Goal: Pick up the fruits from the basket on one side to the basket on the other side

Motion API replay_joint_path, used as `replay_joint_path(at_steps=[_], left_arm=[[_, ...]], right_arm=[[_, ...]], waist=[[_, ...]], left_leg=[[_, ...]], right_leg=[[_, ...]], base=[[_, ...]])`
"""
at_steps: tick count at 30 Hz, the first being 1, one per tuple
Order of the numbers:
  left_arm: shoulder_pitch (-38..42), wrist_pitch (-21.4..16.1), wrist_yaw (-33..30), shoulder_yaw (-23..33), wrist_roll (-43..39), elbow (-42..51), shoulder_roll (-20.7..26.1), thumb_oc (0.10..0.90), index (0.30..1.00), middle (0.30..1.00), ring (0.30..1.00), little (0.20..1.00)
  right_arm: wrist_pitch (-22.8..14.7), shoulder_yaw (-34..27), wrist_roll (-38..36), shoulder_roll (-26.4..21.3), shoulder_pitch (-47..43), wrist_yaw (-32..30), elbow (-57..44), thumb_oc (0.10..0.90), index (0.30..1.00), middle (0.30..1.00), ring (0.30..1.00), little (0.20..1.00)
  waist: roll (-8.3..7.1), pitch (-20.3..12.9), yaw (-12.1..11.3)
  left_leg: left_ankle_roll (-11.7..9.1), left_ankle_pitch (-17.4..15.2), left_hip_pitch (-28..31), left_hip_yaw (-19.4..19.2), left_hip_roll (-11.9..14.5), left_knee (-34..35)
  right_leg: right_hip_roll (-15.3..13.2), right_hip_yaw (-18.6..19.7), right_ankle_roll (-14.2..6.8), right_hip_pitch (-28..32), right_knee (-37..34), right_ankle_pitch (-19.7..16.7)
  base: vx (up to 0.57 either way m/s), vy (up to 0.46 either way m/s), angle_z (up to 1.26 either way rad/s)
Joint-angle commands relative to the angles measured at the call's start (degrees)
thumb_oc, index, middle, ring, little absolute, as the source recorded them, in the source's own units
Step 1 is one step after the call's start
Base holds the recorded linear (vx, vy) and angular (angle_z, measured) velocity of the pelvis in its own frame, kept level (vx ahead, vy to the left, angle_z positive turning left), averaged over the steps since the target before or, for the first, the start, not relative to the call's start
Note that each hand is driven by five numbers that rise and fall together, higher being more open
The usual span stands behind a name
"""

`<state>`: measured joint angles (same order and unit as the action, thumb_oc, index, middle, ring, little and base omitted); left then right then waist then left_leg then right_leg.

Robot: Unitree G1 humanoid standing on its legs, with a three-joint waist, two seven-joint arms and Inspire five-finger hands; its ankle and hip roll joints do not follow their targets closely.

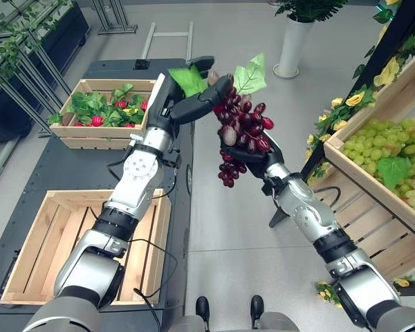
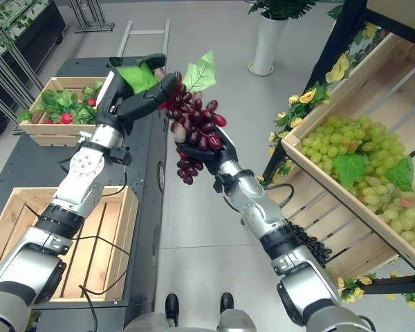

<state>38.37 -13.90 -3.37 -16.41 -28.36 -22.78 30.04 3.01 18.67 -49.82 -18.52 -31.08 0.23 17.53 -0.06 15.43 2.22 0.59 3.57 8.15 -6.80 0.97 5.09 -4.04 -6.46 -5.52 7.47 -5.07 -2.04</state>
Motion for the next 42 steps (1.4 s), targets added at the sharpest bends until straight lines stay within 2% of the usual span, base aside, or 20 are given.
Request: replay_joint_path(at_steps=[1,8,13,16,20,21,22,26,31,37,42], left_arm=[[-2.39,-5.33,0.51,3.16,1.68,-4.58,-0.28,0.800,0.900,0.900,0.900,0.900],[-8.44,-5.24,3.06,4.73,-0.76,-4.86,-1.35,0.800,0.900,0.900,0.900,0.900],[-17.44,-10.15,3.37,7.91,-3.48,-5.77,-5.13,0.800,0.900,0.900,0.900,0.900],[-21.24,-11.21,2.89,8.04,-1.75,-6.54,-7.07,0.800,0.900,0.900,0.900,0.900],[-22.26,-11.41,2.65,8.00,-1.09,-6.84,-7.50,0.800,0.900,0.900,0.900,0.900],[-28.78,-10.70,4.94,6.31,1.20,-8.35,-9.99,0.800,0.900,0.900,0.900,0.900],[-30.53,-9.80,6.17,5.67,1.31,-8.87,-10.64,0.800,0.900,0.900,0.900,0.900],[-32.98,-8.75,8.15,4.12,0.79,-11.19,-11.65,0.800,0.900,0.900,0.900,0.900],[-35.37,-9.29,8.50,2.39,0.96,-12.14,-12.74,0.800,0.900,0.900,0.900,0.900],[-35.40,-11.68,8.35,0.75,2.99,-11.10,-12.59,0.800,0.900,0.900,0.900,0.900],[-34.04,-11.40,8.59,-0.59,3.37,-10.23,-11.91,0.800,0.900,0.900,0.900,0.900]], right_arm=[[-9.67,-5.63,0.81,0.95,1.98,2.56,-2.60,0.400,0.300,0.300,0.300,0.300],[-9.87,-7.16,3.93,0.10,6.17,3.40,-1.33,0.400,0.300,0.300,0.300,0.300],[-10.26,-7.50,8.15,-0.45,12.80,6.48,0.38,0.400,0.300,0.300,0.300,0.300],[-9.33,-7.04,10.55,-0.72,16.13,8.12,1.15,0.400,0.300,0.300,0.300,0.300],[-8.82,-7.00,10.71,-0.79,17.06,8.43,1.17,0.400,0.300,0.300,0.300,0.300],[-7.25,-7.13,9.50,-0.11,23.66,10.51,2.10,0.400,0.300,0.300,0.300,0.300],[-6.75,-7.00,9.30,0.69,25.11,10.46,2.56,0.400,0.300,0.300,0.300,0.300],[-5.86,-7.10,8.03,1.74,26.54,9.32,4.85,0.400,0.300,0.300,0.300,0.300],[-4.82,-7.08,7.97,2.60,27.70,7.93,7.20,0.400,0.300,0.300,0.300,0.300],[-6.59,-6.57,6.98,3.01,28.10,6.79,10.10,0.400,0.300,0.300,0.300,0.300],[-7.88,-6.50,5.46,3.53,27.56,6.06,12.67,0.400,0.300,0.300,0.300,0.300]], waist=[[1.68,-12.75,-0.01],[1.51,-12.05,0.14],[1.09,-11.52,0.09],[0.78,-11.11,0.11],[0.69,-10.99,0.12],[0.03,-10.14,0.22],[-0.23,-9.74,0.24],[-0.83,-8.96,0.37],[-1.58,-8.20,0.54],[-2.41,-6.83,-0.17],[-2.33,-6.37,-0.40]], left_leg=[[-0.84,-7.87,0.28,0.31,-2.42,-0.09],[-0.64,-8.04,0.75,0.06,-2.47,-0.09],[-0.39,-8.00,0.98,0.55,-2.60,-0.09],[-0.35,-7.92,0.91,0.52,-2.57,-0.09],[-0.33,-7.92,0.93,0.50,-2.56,-0.09],[-0.05,-8.00,0.99,0.20,-2.41,-0.09],[0.06,-8.03,1.03,0.11,-2.35,-0.09],[0.23,-8.11,1.16,0.11,-2.27,-0.09],[0.39,-8.13,1.24,-0.07,-2.08,-0.09],[0.62,-7.83,0.60,0.46,-2.07,-0.09],[0.69,-7.77,0.22,1.50,-2.27,-0.09]], right_leg=[[2.68,-1.26,2.02,-0.11,0.07,3.11],[2.83,-0.49,1.84,-0.02,0.07,2.78],[3.10,0.43,1.78,-0.02,0.07,2.58],[3.24,0.74,1.84,-0.11,0.07,2.46],[3.29,0.83,1.85,-0.10,0.07,2.44],[3.67,1.45,2.06,-0.03,0.07,2.36],[3.76,1.65,2.09,0.01,0.07,2.29],[4.16,2.61,2.18,0.01,0.07,2.17],[4.52,3.39,2.22,0.10,0.07,1.96],[4.79,3.65,2.38,-0.46,0.40,1.76],[5.04,4.06,2.51,-0.85,0.84,1.94]], base=[[0.01,-0.001,-0.05],[0.01,-0.010,-0.12],[0.02,0.001,-0.16],[0.01,0.003,-0.07],[0.01,0.000,-0.02],[0.02,-0.005,-0.05],[0.02,-0.008,-0.06],[0.01,-0.013,-0.13],[0.00,-0.008,-0.02],[-0.02,-0.046,0.00],[-0.03,-0.026,0.04]])
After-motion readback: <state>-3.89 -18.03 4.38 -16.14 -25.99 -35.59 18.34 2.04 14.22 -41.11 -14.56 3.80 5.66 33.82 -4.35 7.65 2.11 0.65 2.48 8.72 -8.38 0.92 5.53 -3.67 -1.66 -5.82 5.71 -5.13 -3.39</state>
